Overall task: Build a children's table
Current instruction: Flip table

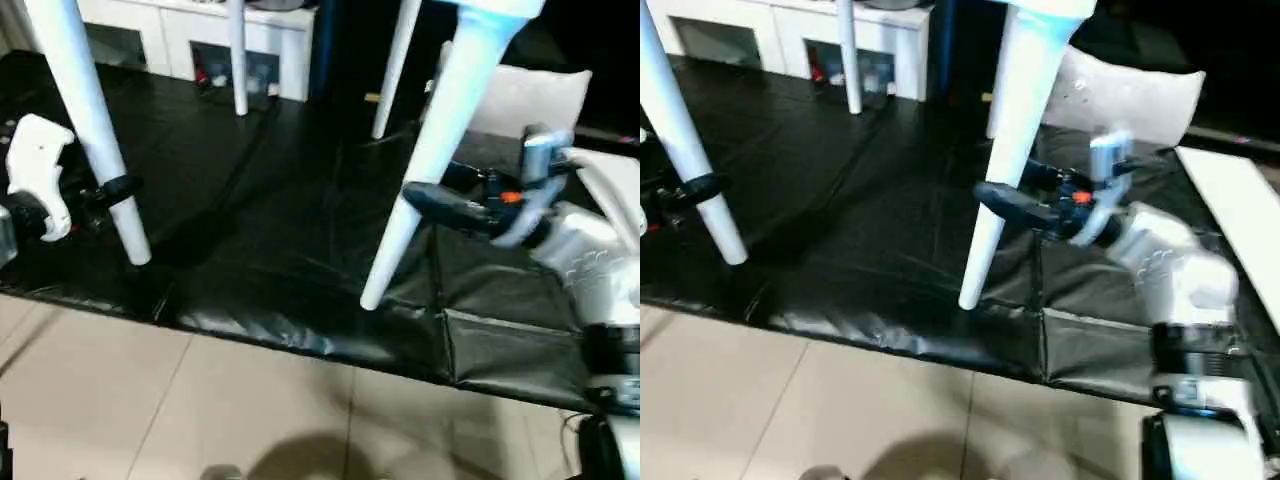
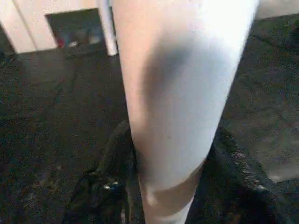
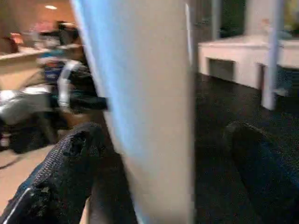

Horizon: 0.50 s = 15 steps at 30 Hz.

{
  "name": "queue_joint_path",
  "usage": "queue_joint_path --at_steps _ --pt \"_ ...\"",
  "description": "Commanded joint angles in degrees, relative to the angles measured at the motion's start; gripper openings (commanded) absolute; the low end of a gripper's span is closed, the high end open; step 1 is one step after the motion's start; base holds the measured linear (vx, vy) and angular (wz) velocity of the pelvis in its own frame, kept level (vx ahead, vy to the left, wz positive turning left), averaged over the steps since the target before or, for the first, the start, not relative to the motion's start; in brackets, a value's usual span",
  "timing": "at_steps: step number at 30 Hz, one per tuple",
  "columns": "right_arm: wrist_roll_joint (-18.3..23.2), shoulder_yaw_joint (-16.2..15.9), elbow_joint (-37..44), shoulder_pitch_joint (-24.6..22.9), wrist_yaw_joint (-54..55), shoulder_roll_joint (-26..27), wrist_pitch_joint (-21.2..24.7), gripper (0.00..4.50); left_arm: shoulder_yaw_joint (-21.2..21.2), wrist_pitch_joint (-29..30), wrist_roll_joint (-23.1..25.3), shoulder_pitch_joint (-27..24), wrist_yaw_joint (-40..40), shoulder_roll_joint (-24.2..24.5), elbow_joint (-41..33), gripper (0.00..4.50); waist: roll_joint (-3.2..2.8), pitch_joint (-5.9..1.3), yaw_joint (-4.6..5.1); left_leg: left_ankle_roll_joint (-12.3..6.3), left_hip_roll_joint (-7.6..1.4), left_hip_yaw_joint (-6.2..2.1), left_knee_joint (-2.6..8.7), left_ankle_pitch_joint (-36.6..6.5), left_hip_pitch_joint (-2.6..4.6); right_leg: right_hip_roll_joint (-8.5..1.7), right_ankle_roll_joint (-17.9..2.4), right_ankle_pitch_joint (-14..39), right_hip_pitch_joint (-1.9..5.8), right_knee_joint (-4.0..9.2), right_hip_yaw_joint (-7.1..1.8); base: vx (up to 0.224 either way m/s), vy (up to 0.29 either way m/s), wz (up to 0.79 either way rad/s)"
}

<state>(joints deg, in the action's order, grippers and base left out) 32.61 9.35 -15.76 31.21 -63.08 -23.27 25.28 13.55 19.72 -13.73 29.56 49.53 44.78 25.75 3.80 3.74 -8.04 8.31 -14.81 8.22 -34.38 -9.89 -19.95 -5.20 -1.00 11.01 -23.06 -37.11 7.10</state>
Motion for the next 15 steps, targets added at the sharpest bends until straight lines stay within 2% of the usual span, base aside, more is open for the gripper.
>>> queue_joint_path --at_steps 1,2,3,4,5,6,7,8,9,10,11,12,13,14,15 --pt "-0.9 1.7 1.2 -3.5 2.0 0.5 -1.4 4.5 0.0 -3.2 0.0 -2.4 3.6 1.0 3.3 2.37 -1.73 -4.33 0.2 1.34 1.64 1.38 4.22 -14.9 0.28 -2.42 -8.1 15.4 2.98 5.3 -2.94 0.0 0.0 0.0" --pt "-1.0 1.8 2.3 -5.7 2.4 0.8 -2.0 4.5 0.7 -4.5 -0.4 -3.5 4.9 1.3 4.0 2.51 -1.66 -4.31 0.19 1.25 1.7 1.31 4.32 -14.7 0.19 -2.39 -8.1 15.0 3.02 5.31 -2.95 0.0 0.0 0.0" --pt "-1.2 1.8 4.7 -9.8 2.5 1.1 -2.5 4.5 2.8 -4.7 -2.1 -5.1 6.3 1.5 4.3 2.74 -1.86 -4.48 0.11 1.2 1.54 1.31 4.33 -14.5 0.26 -2.39 -8.6 13.1 3.04 5.11 -3.08 0.0 0.0 0.0" --pt "-1.4 1.7 6.5 -12.6 2.6 1.1 -2.8 4.5 4.7 -4.5 -3.9 -6.6 7.8 1.5 3.4 2.76 -2.27 -4.52 0.01 1.09 1.52 1.32 4.29 -14.4 0.28 -2.39 -9.6 11.0 3.01 4.92 -3.1 0.0 0.0 0.0" --pt "-1.6 1.5 7.6 -14.5 2.7 1.2 -3.3 4.5 5.9 -4.6 -5.2 -7.7 8.9 1.5 2.8 2.76 -2.16 -4.62 -0.06 1.05 1.43 1.33 4.22 -14.1 0.28 -2.49 -10.1 9.6 3.07 4.77 -3.2 0.0 0.0 0.0" --pt "-1.2 1.5 9.5 -16.7 2.6 1.1 -2.8 4.5 7.4 -3.4 -6.9 -9.5 10.2 1.6 1.4 3.01 -2.02 -4.43 -0.1 0.8 1.42 1.37 4.35 -14.5 0.22 -2.34 -11.0 8.4 3.01 4.63 -3.17 0.0 0.0 0.0" --pt "-0.7 1.7 10.7 -18.0 2.6 1.1 -2.2 4.5 8.2 -2.9 -7.7 -10.7 11.0 1.6 0.3 3.01 -2.12 -4.11 -0.14 0.72 1.48 1.38 4.5 -17.0 0.24 -2.36 -10.9 11.2 3.04 4.94 -3.08 0.0 0.0 0.0" --pt "0.3 2.0 12.8 -19.9 2.8 1.2 -1.4 4.5 9.2 -2.5 -8.9 -12.9 12.1 1.8 -1.3 3.22 -2.57 -4.0 -0.19 0.82 1.44 1.33 4.58 -18.3 0.4 -2.49 -10.6 13.1 2.99 5.12 -3.06 0.0 0.0 0.0" --pt "2.0 2.8 16.2 -22.3 3.5 1.4 0.2 4.5 11.0 0.6 -11.6 -16.8 14.7 1.9 -5.3 3.26 -2.37 -3.69 0.02 0.8 1.19 1.18 4.82 -20.8 0.39 -2.73 -9.6 17.2 3.05 5.52 -3.07 0.0 0.0 0.0" --pt "2.8 3.2 17.8 -23.4 3.8 1.5 1.0 4.5 11.8 1.9 -12.8 -18.6 15.9 1.9 -7.3 3.3 -2.55 -3.23 0.22 0.5 1.28 1.15 4.88 -22.5 0.51 -2.73 -8.5 21.1 2.74 6.18 -3.08 0.0 0.0 0.0" --pt "4.1 3.4 20.6 -25.1 4.4 1.4 2.4 4.5 12.9 4.7 -15.4 -21.9 17.5 1.8 -11.2 3.3 -3.02 -2.82 0.27 0.3 1.47 1.13 5.0 -23.7 0.67 -2.57 -8.0 23.3 2.46 6.56 -2.94 0.0 0.0 0.0" --pt "5.2 3.2 23.2 -26.6 4.6 0.9 3.8 4.5 13.3 8.7 -18.7 -25.3 19.4 1.7 -16.1 3.53 -3.15 -2.37 0.44 0.18 1.54 1.05 5.09 -24.8 0.76 -2.56 -7.2 25.8 2.35 6.95 -2.93 0.0 0.0 0.0" --pt "6.5 2.4 26.1 -28.4 4.4 -0.2 5.9 4.5 13.0 12.8 -22.9 -29.1 20.8 1.4 -21.9 3.64 -3.23 -1.76 0.6 0.11 1.56 1.02 5.14 -26.6 1.11 -2.53 -6.5 28.7 1.99 7.38 -2.92 0.0 0.0 0.0" --pt "7.3 1.0 28.7 -30.1 3.5 -1.7 7.9 4.5 11.9 16.0 -26.6 -32.6 21.4 0.9 -27.7 3.64 -2.96 -1.79 0.74 0.13 1.52 0.96 5.04 -27.2 1.16 -2.58 -6.0 29.8 2.16 7.36 -2.93 0.0 0.0 0.0" --pt "7.5 -1.0 31.3 -31.7 2.1 -3.6 9.3 4.5 10.0 18.6 -30.1 -35.9 21.2 0.5 -33.4 3.64 -3.01 -1.42 0.77 -0.29 1.52 0.93 5.16 -28.2 1.38 -2.37 -5.2 32.6 1.96 7.95 -2.83 0.0 0.0 0.0"
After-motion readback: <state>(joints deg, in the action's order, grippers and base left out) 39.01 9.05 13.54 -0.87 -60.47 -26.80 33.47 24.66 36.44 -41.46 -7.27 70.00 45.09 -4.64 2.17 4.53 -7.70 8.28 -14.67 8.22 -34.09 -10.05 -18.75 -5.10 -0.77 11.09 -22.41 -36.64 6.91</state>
